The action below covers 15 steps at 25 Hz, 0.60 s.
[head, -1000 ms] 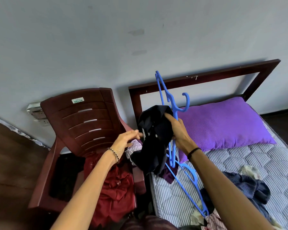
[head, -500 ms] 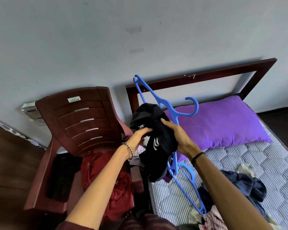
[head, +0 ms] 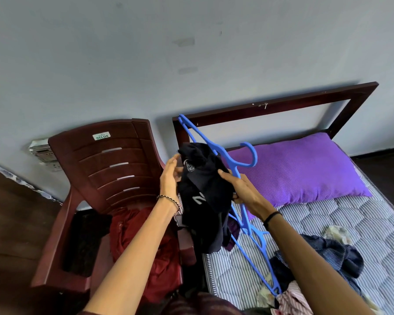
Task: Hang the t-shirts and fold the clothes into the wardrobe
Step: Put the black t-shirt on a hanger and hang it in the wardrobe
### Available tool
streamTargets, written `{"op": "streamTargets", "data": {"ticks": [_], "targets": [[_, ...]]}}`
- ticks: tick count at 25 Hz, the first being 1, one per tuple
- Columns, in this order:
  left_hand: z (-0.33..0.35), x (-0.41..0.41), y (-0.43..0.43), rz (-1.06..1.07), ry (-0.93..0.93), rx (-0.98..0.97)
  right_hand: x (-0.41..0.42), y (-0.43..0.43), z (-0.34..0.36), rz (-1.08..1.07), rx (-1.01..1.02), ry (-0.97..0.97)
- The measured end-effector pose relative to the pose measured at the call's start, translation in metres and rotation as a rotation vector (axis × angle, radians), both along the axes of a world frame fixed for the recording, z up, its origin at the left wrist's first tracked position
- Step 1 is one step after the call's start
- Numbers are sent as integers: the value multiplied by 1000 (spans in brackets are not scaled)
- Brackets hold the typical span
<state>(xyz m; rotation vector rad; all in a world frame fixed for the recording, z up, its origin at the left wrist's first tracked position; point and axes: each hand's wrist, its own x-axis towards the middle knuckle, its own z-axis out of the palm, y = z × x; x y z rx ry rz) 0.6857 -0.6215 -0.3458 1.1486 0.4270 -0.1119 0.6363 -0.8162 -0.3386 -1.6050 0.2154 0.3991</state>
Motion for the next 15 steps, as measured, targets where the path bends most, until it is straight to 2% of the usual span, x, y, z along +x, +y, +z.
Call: {"op": "streamTargets", "data": {"ticks": [3,5,7,10,13,15], "targets": [[-4,2,0,-83,-52,180,-1,0,-6,5,-40,42],[-4,-3,-4,-125,42,199,-3,5,-2,-29,80,53],[-2,-10,-4,-272,171,177,-3,6,-2,-52,181,51],[-3,-15,2,-440,258,189,-5,4,-1,-43,192,48],[-6,-12,5,-397,179,248,-6,2,-3,-44,155,40],[-5,-9,4,-312,110,188,-4,1,-10,-29,119,19]]}}
